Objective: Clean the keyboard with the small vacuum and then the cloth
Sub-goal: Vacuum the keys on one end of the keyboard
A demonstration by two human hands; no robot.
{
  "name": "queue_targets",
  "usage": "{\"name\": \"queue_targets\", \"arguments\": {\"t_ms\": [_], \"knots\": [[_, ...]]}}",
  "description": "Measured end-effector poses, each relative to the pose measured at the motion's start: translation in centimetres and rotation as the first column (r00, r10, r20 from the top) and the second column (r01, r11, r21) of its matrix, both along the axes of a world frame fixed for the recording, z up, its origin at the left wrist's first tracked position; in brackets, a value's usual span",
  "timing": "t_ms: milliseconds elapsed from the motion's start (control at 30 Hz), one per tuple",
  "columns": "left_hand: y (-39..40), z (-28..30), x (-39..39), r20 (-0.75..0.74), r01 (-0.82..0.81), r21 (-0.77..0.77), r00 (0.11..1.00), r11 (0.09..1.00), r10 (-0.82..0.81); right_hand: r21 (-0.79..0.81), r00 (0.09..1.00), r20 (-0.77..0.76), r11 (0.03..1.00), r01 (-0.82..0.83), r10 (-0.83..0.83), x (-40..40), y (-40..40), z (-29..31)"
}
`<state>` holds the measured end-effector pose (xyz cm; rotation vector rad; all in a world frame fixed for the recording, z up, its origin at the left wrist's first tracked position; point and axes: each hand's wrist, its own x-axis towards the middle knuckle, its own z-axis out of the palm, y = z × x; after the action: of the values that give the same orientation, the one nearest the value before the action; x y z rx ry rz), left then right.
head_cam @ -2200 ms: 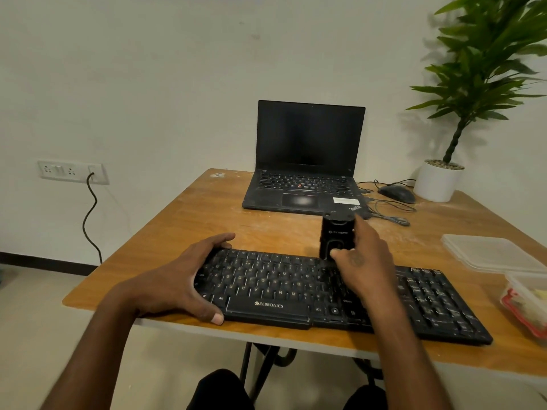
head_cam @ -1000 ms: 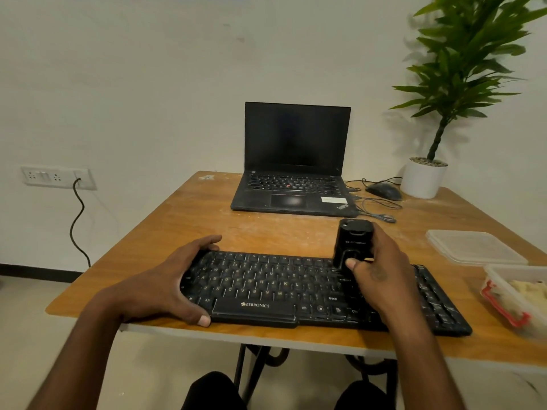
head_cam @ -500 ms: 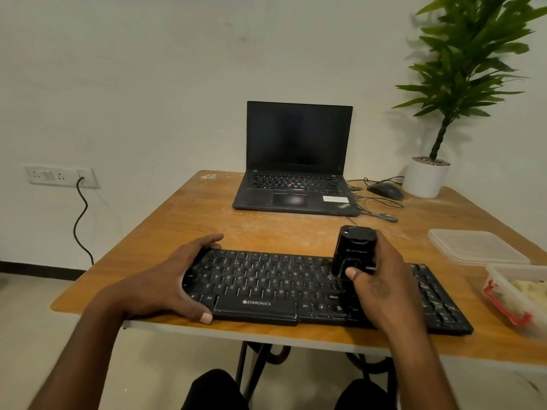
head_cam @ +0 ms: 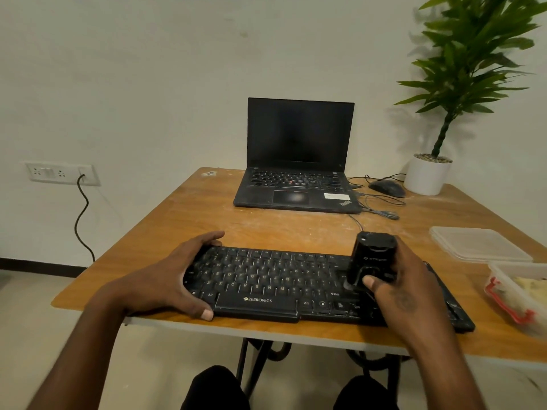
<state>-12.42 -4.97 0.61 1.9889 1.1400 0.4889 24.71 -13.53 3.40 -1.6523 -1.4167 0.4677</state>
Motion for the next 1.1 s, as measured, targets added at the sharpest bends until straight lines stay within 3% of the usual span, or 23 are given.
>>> {"name": "queue_targets", "arguments": {"t_ms": [367,600,733,867,933,1100], "knots": [[-0.2,0.2,0.2,-0.011,-0.006,0.001,1.000,1.000,0.006,-0.001,0.985,-0.006,0.985,-0.173,0.173,-4.2,0.3,-0.3],[-0.1,0.1,0.1,-0.019,-0.010,-0.003,1.000,1.000,0.010,-0.041,0.999,0.033,0.999,-0.008,0.010,-0.1,-1.4,0.7],[-0.2,0.2,0.2,-0.021,-0.010,-0.006,1.000,1.000,0.009,-0.020,0.998,0.039,0.998,-0.055,0.056,-1.9,-1.4,0.5],[-0.2,0.2,0.3,-0.023,-0.012,-0.003,1.000,1.000,0.012,-0.055,0.982,0.143,0.992,-0.113,0.120,-5.1,-1.0,-0.2],[-0.1,0.2,0.3,-0.027,-0.010,-0.003,1.000,1.000,0.010,-0.089,0.986,0.100,0.989,-0.122,0.131,-5.0,-1.1,0.1],[0.0,0.1,0.2,-0.025,-0.009,-0.001,1.000,1.000,0.009,-0.108,0.996,0.076,0.993,-0.039,0.047,-1.6,-2.6,0.9]]}}
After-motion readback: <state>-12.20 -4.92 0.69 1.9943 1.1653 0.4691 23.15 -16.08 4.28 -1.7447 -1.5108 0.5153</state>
